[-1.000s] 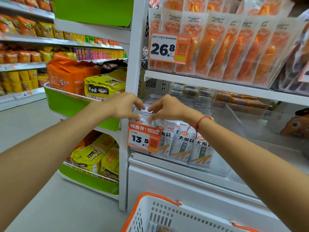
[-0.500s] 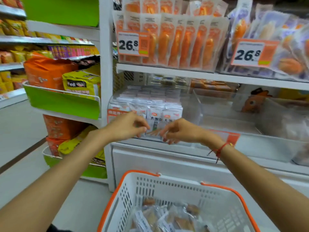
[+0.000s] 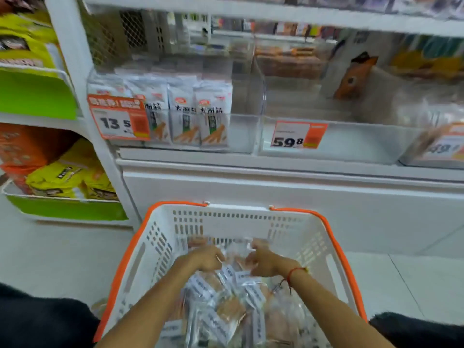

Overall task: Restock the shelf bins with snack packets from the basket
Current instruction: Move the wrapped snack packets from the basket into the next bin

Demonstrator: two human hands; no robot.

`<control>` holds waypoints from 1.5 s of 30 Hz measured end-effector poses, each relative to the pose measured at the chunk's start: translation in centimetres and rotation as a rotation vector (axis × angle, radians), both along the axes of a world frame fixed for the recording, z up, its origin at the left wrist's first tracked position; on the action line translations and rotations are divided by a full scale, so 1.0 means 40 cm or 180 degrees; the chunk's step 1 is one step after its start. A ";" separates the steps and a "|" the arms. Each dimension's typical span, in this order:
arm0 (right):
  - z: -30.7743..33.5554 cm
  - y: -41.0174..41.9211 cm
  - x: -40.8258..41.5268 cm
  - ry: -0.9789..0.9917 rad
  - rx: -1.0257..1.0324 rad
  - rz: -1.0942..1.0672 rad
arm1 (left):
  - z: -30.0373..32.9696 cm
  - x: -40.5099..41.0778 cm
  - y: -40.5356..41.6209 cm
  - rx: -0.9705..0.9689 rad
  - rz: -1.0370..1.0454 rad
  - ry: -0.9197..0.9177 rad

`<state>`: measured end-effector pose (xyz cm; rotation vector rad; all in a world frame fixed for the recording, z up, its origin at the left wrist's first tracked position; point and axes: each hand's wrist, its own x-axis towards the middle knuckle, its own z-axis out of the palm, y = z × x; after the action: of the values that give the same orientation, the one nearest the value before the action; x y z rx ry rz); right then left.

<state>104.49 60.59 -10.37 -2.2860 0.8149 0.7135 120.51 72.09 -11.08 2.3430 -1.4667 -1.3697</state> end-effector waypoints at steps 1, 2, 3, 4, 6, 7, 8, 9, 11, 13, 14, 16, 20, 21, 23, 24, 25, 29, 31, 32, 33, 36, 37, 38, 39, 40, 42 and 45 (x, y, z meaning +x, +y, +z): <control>-0.037 0.005 -0.016 0.0072 -0.0014 0.0078 | -0.035 -0.018 0.003 0.0064 0.0043 0.0101; -0.074 0.005 -0.032 0.0071 -0.0060 0.0090 | -0.066 -0.036 0.005 0.0116 0.0149 0.0229; -0.102 0.004 -0.047 0.0065 -0.0139 0.0013 | -0.090 -0.052 0.007 0.0141 0.0274 0.0353; -0.130 -0.002 -0.058 -0.0009 -0.0271 -0.0118 | -0.109 -0.066 0.004 0.0145 0.0410 0.0465; -0.178 -0.018 -0.070 -0.0213 -0.0486 -0.0405 | -0.147 -0.090 -0.003 0.0068 0.0698 0.0584; -0.191 -0.025 -0.069 -0.0292 -0.0496 -0.0463 | -0.162 -0.098 -0.012 0.0011 0.0815 0.0584; -0.206 -0.033 -0.065 -0.0351 -0.0471 -0.0455 | -0.175 -0.105 -0.023 -0.0076 0.0895 0.0547; -0.216 -0.043 -0.060 -0.0370 -0.0427 -0.0413 | -0.187 -0.109 -0.030 -0.0128 0.0961 0.0467; -0.227 -0.063 -0.051 -0.0270 -0.0334 -0.0296 | -0.211 -0.111 -0.039 -0.0139 0.1129 0.0405; -0.233 -0.075 -0.045 -0.0277 -0.0225 -0.0254 | -0.225 -0.105 -0.045 -0.0144 0.1294 0.0512; -0.231 -0.075 -0.040 -0.0342 -0.0159 -0.0280 | -0.229 -0.103 -0.044 -0.0158 0.1373 0.0576; -0.226 -0.069 -0.026 -0.0361 -0.0167 -0.0352 | -0.235 -0.104 -0.040 -0.0183 0.1503 0.0597; -0.223 -0.059 -0.004 -0.0410 -0.0102 -0.0735 | -0.249 -0.101 -0.047 -0.0083 0.1529 0.0530; -0.225 -0.057 -0.001 -0.0448 0.0010 -0.0883 | -0.247 -0.095 -0.052 -0.0027 0.1495 0.0546; -0.223 -0.056 0.001 -0.0457 0.0140 -0.1132 | -0.234 -0.083 -0.063 0.0122 0.1360 0.0589; -0.225 -0.054 0.000 -0.0471 0.0220 -0.1239 | -0.228 -0.077 -0.070 0.0220 0.1263 0.0575; -0.227 -0.051 -0.003 -0.0543 0.0388 -0.1394 | -0.222 -0.075 -0.075 0.0307 0.1159 0.0553; -0.218 -0.050 -0.017 -0.1196 0.0892 -0.2981 | -0.190 -0.080 -0.101 0.0387 0.0681 -0.0043; -0.217 -0.062 -0.022 -0.1401 0.0606 -0.3300 | -0.157 -0.082 -0.112 0.0226 0.0342 -0.0777; -0.213 -0.069 -0.023 -0.1411 0.0654 -0.3396 | -0.144 -0.080 -0.114 0.0174 0.0250 -0.1018; -0.203 -0.074 -0.021 -0.1361 0.0883 -0.3503 | -0.133 -0.077 -0.114 0.0149 0.0252 -0.1113; -0.186 -0.082 -0.024 -0.0999 0.1559 -0.3090 | -0.114 -0.055 -0.107 0.0053 0.0700 -0.0399; -0.171 -0.080 -0.024 -0.0974 0.1579 -0.2812 | -0.111 -0.049 -0.103 0.0040 0.0875 0.0045; -0.164 -0.079 -0.028 -0.1036 0.1459 -0.2609 | -0.103 -0.046 -0.096 -0.0020 0.1022 0.0461; -0.147 -0.073 -0.031 -0.1135 0.1351 -0.2455 | -0.092 -0.048 -0.087 -0.0073 0.1131 0.0790; -0.137 -0.070 -0.034 -0.1200 0.1269 -0.2341 | -0.082 -0.051 -0.077 -0.0179 0.1189 0.1021; -0.098 -0.059 -0.033 -0.1319 0.1090 -0.2230 | -0.066 -0.055 -0.057 -0.0384 0.1134 0.1233; -0.039 -0.065 -0.030 -0.1264 0.0933 -0.1824 | -0.018 -0.053 -0.022 -0.0621 0.1024 0.1371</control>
<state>103.30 58.00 -11.94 -1.7224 1.0223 0.1011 118.39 71.19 -11.79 1.9030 -1.0022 -1.4457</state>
